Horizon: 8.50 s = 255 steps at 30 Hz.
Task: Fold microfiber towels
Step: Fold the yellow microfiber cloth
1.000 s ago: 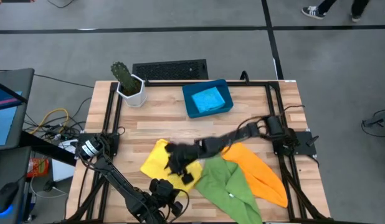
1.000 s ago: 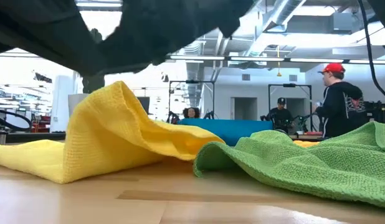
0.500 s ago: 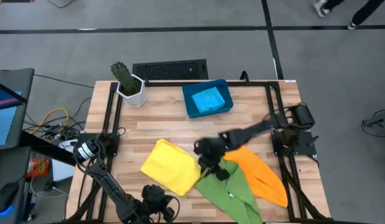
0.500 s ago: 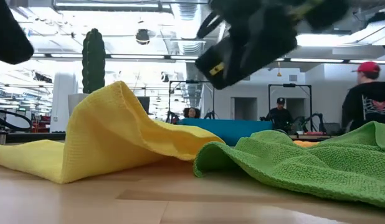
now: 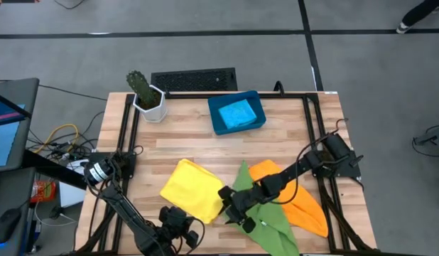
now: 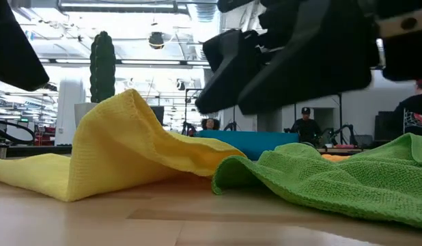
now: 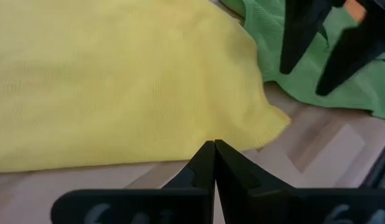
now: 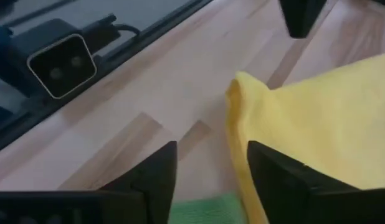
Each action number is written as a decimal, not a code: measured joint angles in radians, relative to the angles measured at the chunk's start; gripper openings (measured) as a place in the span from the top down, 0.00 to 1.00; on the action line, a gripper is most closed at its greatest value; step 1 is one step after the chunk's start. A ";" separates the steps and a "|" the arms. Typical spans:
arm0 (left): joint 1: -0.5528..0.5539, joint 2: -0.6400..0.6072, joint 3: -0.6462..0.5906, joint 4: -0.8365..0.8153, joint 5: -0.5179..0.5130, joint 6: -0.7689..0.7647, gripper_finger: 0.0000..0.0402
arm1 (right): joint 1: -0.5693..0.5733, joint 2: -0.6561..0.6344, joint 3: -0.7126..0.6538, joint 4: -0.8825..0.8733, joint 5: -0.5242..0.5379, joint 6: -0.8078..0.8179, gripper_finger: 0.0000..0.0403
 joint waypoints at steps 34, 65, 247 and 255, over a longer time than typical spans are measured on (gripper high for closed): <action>0.003 0.000 -0.001 0.000 0.012 -0.027 1.00 | 0.039 0.135 0.040 0.042 0.223 -0.085 0.61; 0.023 0.000 -0.001 0.002 -0.005 0.001 1.00 | 0.046 0.173 0.087 -0.012 0.215 -0.063 0.92; 0.061 0.083 -0.037 0.108 0.052 -0.024 1.00 | -0.170 0.338 0.468 -0.119 -0.099 -0.129 0.87; 0.051 0.083 -0.039 0.130 0.109 0.016 1.00 | -0.171 0.338 0.468 -0.118 -0.099 -0.130 0.87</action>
